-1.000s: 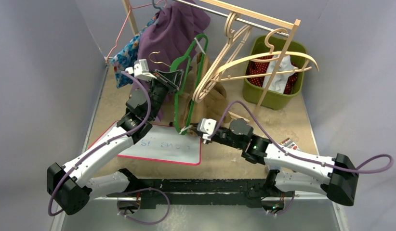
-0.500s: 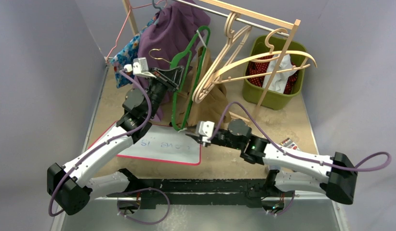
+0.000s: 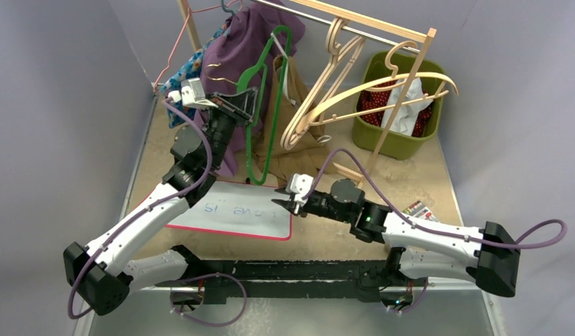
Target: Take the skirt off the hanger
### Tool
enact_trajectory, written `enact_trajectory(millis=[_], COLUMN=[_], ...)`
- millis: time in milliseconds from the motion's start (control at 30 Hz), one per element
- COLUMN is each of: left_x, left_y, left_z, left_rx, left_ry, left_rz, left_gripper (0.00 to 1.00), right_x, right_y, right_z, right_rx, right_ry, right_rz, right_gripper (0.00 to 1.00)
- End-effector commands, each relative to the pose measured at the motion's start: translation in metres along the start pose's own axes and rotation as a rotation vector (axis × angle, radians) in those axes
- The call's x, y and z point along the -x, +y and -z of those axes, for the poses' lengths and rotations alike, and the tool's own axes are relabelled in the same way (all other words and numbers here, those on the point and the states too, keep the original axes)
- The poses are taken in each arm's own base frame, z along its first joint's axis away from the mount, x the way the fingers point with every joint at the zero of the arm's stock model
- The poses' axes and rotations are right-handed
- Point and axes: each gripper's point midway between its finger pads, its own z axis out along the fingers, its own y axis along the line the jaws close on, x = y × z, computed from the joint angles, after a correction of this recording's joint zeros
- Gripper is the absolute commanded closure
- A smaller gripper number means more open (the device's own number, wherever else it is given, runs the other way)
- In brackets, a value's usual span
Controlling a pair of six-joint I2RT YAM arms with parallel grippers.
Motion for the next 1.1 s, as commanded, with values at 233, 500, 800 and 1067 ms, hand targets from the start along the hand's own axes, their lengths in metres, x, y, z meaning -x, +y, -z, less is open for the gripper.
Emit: enact_trajectory(millis=[233, 500, 800, 1067], left_x=[0.023, -0.008, -0.028, -0.042], left_y=[-0.04, -0.045, -0.048, -0.047], left_z=[0.047, 0.075, 0.098, 0.117], left_rx=[-0.065, -0.093, -0.109, -0.132], left_ry=[0.179, 0.399, 0.548, 0.639], left_rz=[0.128, 0.135, 0.15, 0.148], left_gripper=[1.0, 1.0, 1.0, 1.0], right_x=[-0.005, -0.024, -0.01, 0.002], right_y=[-0.059, -0.086, -0.122, -0.141], right_z=[0.051, 0.078, 0.072, 0.067], right_rx=[-0.47, -0.557, -0.594, -0.629], right_ry=[-0.08, -0.112, -0.113, -0.185], right_rz=[-0.393, -0.559, -0.593, -0.609], right_gripper=[0.41, 0.15, 0.08, 0.08])
